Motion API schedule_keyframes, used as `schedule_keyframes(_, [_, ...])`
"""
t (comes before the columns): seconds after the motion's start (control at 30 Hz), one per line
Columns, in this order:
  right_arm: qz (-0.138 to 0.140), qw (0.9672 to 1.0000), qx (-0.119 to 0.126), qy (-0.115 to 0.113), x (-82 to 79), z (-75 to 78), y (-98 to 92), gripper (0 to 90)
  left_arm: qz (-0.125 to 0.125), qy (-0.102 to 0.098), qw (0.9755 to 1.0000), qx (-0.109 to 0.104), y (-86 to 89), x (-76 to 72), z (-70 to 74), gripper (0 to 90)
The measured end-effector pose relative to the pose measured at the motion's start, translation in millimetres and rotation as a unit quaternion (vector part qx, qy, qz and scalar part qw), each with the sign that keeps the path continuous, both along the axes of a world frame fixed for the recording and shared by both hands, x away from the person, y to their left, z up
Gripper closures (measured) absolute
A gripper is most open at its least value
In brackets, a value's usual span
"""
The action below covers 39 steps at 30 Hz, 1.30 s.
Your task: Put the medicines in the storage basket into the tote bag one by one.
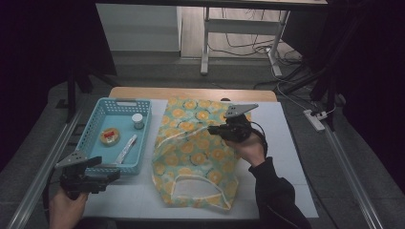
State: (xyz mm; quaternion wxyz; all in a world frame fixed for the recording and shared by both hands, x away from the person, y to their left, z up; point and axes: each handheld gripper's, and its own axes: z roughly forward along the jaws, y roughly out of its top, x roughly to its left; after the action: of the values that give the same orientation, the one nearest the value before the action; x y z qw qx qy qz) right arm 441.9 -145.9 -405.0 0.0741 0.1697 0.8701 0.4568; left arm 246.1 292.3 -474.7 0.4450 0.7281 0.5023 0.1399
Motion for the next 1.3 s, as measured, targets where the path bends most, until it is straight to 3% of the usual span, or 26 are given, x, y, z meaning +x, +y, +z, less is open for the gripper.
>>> schedule_keyframes(0.17, [-0.002, 1.0000, 0.002, 0.002, 0.1, 0.1, -0.1, 90.0, 0.012, 0.031, 0.9990, 0.031, 2.9, 13.7, 2.3, 1.0])
schedule_keyframes(0.3, [-0.006, 1.0000, 0.003, 0.003, 0.5, 0.2, -0.7, 90.0, 0.023, 0.045, 0.9980, 0.039, 6.6, 29.3, 4.3, 0.0])
schedule_keyframes(0.53, [-0.006, 0.9999, 0.005, 0.007, 1.2, 0.8, -2.2, 90.0, 0.019, 0.039, 0.9984, 0.037, 9.1, 47.4, 10.7, 0.0])
schedule_keyframes(0.7, [-0.006, 0.9999, 0.007, 0.005, 0.3, 1.9, -2.3, 90.0, 0.007, 0.041, 0.9980, 0.048, 12.5, 60.8, 9.1, 0.0])
schedule_keyframes(0.9, [-0.009, 0.9999, 0.007, 0.003, 0.3, 2.7, -3.3, 90.0, -0.006, 0.039, 0.9981, 0.047, 16.1, 75.4, 6.3, 0.9])
schedule_keyframes(1.03, [-0.009, 0.9999, 0.008, 0.003, 0.1, 3.0, -3.2, 90.0, 0.006, 0.033, 0.9986, 0.041, 19.8, 84.3, 8.2, 0.9])
schedule_keyframes(1.1, [-0.009, 0.9999, 0.008, 0.002, 0.3, 3.0, -3.4, 90.0, 0.017, 0.034, 0.9981, 0.049, 21.2, 89.5, 8.9, 0.0])
schedule_keyframes(1.3, [-0.010, 0.9999, 0.012, 0.001, 0.1, 3.5, -3.8, 90.0, 0.048, 0.055, 0.9956, 0.060, 27.4, 107.2, 6.4, 0.0])
